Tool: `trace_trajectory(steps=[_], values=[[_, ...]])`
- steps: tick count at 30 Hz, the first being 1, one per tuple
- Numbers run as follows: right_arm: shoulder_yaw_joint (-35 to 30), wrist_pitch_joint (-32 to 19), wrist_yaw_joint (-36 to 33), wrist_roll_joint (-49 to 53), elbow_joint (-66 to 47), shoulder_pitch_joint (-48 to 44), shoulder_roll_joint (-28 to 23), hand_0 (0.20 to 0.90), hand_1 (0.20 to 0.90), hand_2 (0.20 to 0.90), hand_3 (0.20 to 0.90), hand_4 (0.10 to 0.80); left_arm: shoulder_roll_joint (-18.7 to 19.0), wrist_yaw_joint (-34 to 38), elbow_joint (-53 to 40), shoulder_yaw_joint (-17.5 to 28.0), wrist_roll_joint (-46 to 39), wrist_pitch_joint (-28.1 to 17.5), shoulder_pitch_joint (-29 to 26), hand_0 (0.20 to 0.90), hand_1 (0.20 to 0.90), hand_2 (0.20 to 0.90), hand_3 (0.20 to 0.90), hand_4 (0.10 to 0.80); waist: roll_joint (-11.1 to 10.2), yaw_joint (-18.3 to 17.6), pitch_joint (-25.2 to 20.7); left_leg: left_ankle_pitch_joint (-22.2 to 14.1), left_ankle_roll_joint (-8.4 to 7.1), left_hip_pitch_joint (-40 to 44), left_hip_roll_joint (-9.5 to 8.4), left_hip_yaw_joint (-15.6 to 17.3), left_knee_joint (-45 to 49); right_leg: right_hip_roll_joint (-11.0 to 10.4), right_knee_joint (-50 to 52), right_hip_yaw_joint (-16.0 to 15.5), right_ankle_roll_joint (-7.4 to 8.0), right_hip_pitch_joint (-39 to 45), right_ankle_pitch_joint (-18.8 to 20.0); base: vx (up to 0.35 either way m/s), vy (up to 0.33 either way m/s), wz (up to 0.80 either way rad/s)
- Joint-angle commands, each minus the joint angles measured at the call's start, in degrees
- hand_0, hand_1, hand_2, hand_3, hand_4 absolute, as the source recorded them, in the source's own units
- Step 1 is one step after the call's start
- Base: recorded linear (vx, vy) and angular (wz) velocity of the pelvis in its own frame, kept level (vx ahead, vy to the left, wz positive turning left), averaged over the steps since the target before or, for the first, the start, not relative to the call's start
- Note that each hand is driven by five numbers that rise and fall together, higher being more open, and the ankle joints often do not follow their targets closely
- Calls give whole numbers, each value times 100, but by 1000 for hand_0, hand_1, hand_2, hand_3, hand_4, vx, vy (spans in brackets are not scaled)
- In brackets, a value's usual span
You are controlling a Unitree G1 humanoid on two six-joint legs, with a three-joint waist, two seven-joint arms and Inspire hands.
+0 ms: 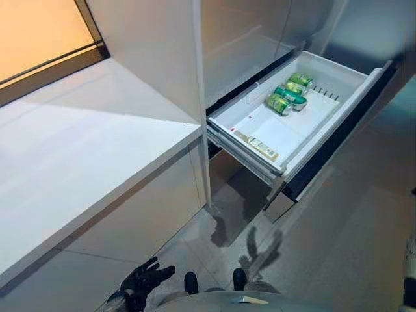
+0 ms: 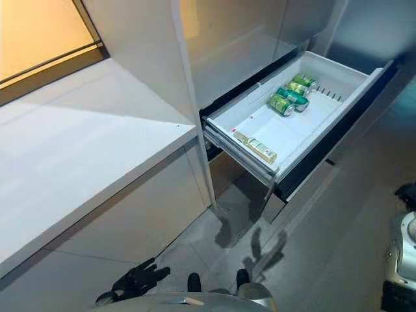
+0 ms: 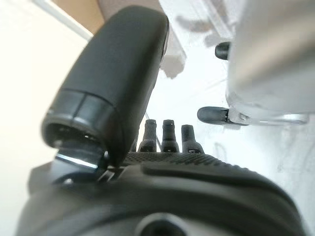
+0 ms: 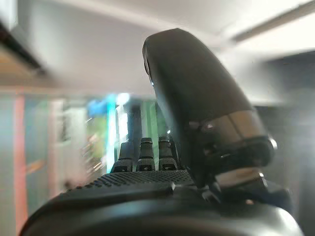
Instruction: Put drinks into fridge and close the fridge
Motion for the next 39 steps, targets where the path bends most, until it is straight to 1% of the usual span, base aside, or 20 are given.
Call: trace_trajectory(steps=[1, 3, 4, 6, 12, 15, 16, 20, 23, 29, 32, 34, 35, 37, 38, 39], values=[[-366, -568, 293, 155, -197, -126, -144, 900, 900, 900, 900, 800, 210, -90, 229, 288, 249, -420, -165, 900, 900, 900, 900, 800, -185, 93, -7, -1298, 364, -142, -273, 88, 1466, -34, 1461, -67, -13, -462, -693, 34, -10, -8], [-342, -523, 444, 298, -85, -71, -144, 900, 900, 900, 900, 800, 209, -36, 216, 303, 256, -444, -171, 900, 900, 900, 900, 800, -194, 64, 122, -1495, 417, -290, -296, 92, 1849, -44, 1817, -81, -87, -592, -873, 8, 1, -2], [-279, -430, 558, 345, -18, -60, -141, 900, 900, 900, 900, 800, 215, 71, 178, 306, 188, -438, -215, 900, 900, 900, 900, 800, -202, 40, 262, -1680, 462, -462, -302, 116, 2214, -67, 2154, -87, -157, -733, -1042, 0, 0, 0], [-166, -320, 748, 455, 67, -72, -143, 900, 900, 900, 900, 800, 226, 212, 112, 334, 135, -447, -273, 900, 900, 900, 900, 800, -200, 18, 402, -1865, 528, -646, -311, 135, 2550, -76, 2568, -94, -230, -920, -1245, -46, 17, -2], [131, -134, 948, 572, 181, -119, -117, 900, 900, 900, 900, 800, 340, 652, -209, 392, -81, -461, -471, 900, 900, 900, 900, 800, -199, 52, 679, -2190, 688, -1433, -372, 107, 3627, -142, 3773, -111, -416, -1631, -1619, -70, -3, -2], [344, 36, 1101, 575, 337, -190, -149, 900, 900, 900, 900, 800, 479, 931, -417, 428, -194, -383, -647, 900, 900, 900, 900, 800, -207, 112, 859, -2349, 751, -1956, -434, -8, 4313, -188, 4503, -139, -513, -2094, -1825, -59, -23, 8], [413, 101, 1157, 553, 380, -231, -165, 900, 900, 900, 900, 800, 518, 968, -455, 421, -232, -355, -680, 900, 900, 900, 900, 800, -204, 126, 900, -2373, 761, -2047, -440, -22, 4405, -194, 4638, -158, -530, -2192, -1872, -43, -20, 12], [701, 330, 1430, 488, 594, -483, -333, 900, 900, 900, 900, 800, 639, 1036, -481, 368, -360, -258, -797, 900, 900, 900, 900, 800, -201, 170, 1057, -2395, 735, -2291, -453, -40, 4681, -206, 4919, -217, -564, -2399, -1948, -3, -20, 9], [1093, 513, 1752, 430, 797, -825, -556, 900, 900, 900, 900, 800, 705, 1090, -441, 255, -445, -200, -891, 900, 900, 900, 900, 800, -188, 229, 1160, -2351, 716, -2378, -469, -81, 4750, -200, 4995, -229, -586, -2490, -1939, 35, -19, 8], [1928, 695, 2189, 262, 1042, -1570, -870, 900, 900, 900, 900, 800, 834, 1175, -402, -42, -506, -62, -1154, 900, 900, 900, 900, 800, -170, 371, 1362, -2150, 656, -2461, -499, -175, 4640, -160, 4879, -227, -564, -2562, -1789, 33, -34, 4], [2466, 800, 2356, 103, 1262, -2135, -1005, 900, 900, 900, 900, 800, 889, 1217, -348, -240, -582, -9, -1363, 900, 900, 900, 900, 800, -165, 444, 1472, -2008, 613, -2483, -506, -216, 4497, -139, 4728, -243, -541, -2571, -1670, 12, -22, 2], [2774, 796, 2365, 36, 1360, -2481, -1049, 900, 900, 900, 900, 800, 936, 1233, -355, -329, -630, 55, -1483, 900, 900, 900, 900, 800, -154, 487, 1540, -1942, 602, -2528, -522, -244, 4453, -128, 4670, -254, -528, -2604, -1607, -17, -34, 3], [3080, 806, 2300, 36, 1415, -2882, -1066, 900, 900, 900, 900, 800, 971, 1258, -350, -418, -664, 117, -1614, 900, 900, 900, 900, 800, -144, 539, 1617, -1928, 591, -2560, -528, -264, 4446, -114, 4659, -263, -516, -2632, -1598, -41, -37, 3], [3219, 752, 2358, 36, 1443, -3089, -1046, 900, 900, 900, 900, 800, 980, 1286, -333, -477, -687, 130, -1693, 900, 900, 900, 900, 800, -140, 558, 1636, -1864, 580, -2600, -533, -276, 4398, -110, 4598, -281, -511, -2657, -1534, -28, -25, 4], [3483, 721, 2383, -6, 1460, -3442, -974, 900, 900, 900, 900, 800, 949, 1337, -319, -581, -715, 156, -1806, 900, 900, 900, 900, 800, -127, 611, 1697, -1880, 572, -2629, -542, -281, 4437, -109, 4628, -294, -503, -2684, -1546, -11, -13, 9], [3560, 716, 2373, -38, 1470, -3541, -946, 900, 900, 900, 900, 800, 937, 1351, -314, -608, -715, 165, -1842, 900, 900, 900, 900, 800, -122, 623, 1687, -1833, 569, -2647, -547, -287, 4396, -110, 4584, -306, -502, -2697, -1502, -1, -14, 10]])
